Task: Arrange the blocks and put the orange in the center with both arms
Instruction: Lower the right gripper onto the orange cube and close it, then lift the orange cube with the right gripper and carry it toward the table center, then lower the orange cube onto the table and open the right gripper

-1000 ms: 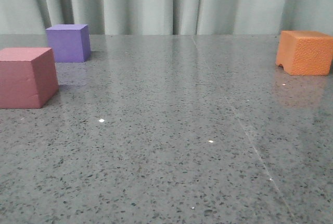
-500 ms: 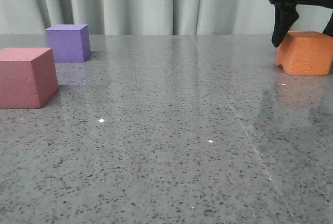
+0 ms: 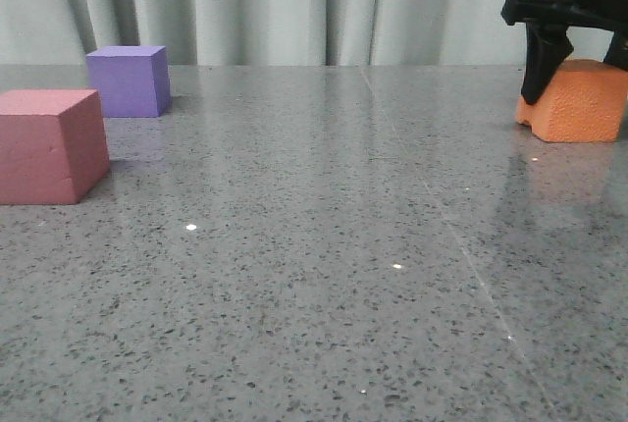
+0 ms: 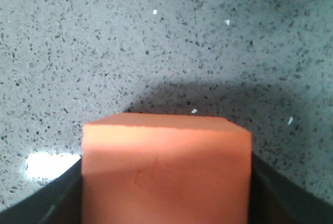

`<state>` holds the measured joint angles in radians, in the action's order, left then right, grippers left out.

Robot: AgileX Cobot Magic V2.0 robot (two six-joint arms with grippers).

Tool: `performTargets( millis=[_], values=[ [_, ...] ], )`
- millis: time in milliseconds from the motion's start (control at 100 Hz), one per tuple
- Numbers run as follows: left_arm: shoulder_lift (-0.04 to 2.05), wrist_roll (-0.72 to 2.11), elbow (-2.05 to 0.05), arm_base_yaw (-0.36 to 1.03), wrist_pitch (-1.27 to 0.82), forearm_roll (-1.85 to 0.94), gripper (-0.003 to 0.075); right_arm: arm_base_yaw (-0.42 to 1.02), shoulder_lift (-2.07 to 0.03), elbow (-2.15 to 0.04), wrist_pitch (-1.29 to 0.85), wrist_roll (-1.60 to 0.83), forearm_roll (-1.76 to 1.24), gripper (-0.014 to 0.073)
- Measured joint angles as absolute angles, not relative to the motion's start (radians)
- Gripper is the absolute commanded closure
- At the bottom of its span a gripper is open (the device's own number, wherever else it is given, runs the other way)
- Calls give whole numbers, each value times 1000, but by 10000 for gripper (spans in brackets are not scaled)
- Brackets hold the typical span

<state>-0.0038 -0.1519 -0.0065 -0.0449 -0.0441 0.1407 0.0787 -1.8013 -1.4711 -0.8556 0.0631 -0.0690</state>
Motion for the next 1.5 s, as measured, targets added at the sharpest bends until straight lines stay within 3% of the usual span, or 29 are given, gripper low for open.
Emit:
performTargets(
  millis=[350, 670, 980, 1500],
  values=[
    [-4, -152, -7, -45, -44, 141, 739, 126, -1799, -1554, -939, 73, -112, 423],
    [-4, -152, -7, -45, -44, 141, 739, 380, -1790, -1692, -953, 227, -102, 423],
    [-4, -152, -7, -45, -44, 141, 739, 593, -1901, -1847, -992, 514, 119, 423],
    [-4, -152, -7, -45, -44, 141, 739, 680, -2079, -1936, -1012, 648, 157, 405]
  ],
)
